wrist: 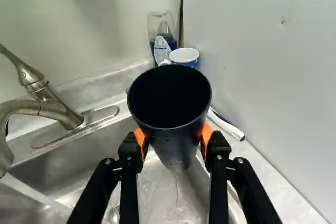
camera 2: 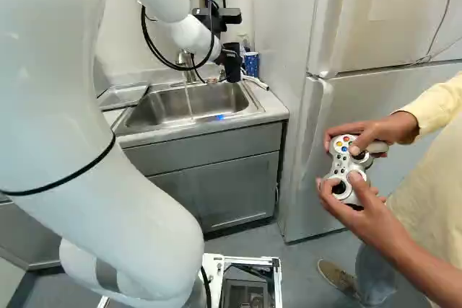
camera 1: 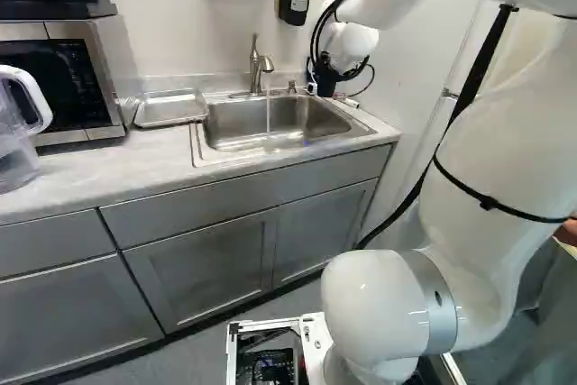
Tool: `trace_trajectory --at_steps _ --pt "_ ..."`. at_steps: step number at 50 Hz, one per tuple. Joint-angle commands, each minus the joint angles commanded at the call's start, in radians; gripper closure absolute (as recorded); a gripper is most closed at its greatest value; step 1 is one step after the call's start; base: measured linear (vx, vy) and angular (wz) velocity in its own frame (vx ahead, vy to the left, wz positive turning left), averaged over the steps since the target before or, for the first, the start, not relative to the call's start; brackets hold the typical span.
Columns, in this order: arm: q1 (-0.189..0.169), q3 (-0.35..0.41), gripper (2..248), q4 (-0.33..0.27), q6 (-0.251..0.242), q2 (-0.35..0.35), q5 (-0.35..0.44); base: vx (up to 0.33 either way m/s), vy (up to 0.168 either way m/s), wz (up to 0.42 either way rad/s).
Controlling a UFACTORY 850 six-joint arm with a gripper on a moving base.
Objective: Rinse the cup and place it in the tray
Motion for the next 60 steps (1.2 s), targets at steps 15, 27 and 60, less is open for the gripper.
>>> trace_trajectory --at_steps 15,27,60 --pt "0.009 0.012 130 0.0 0.0 0.012 -0.054 0.0 0.0 0.0" --pt "0.018 0.025 130 0.0 0.0 0.025 -0.097 0.0 0.0 0.0" --pt "0.085 0.056 130 0.0 0.0 0.056 -0.203 0.0 0.0 0.0"
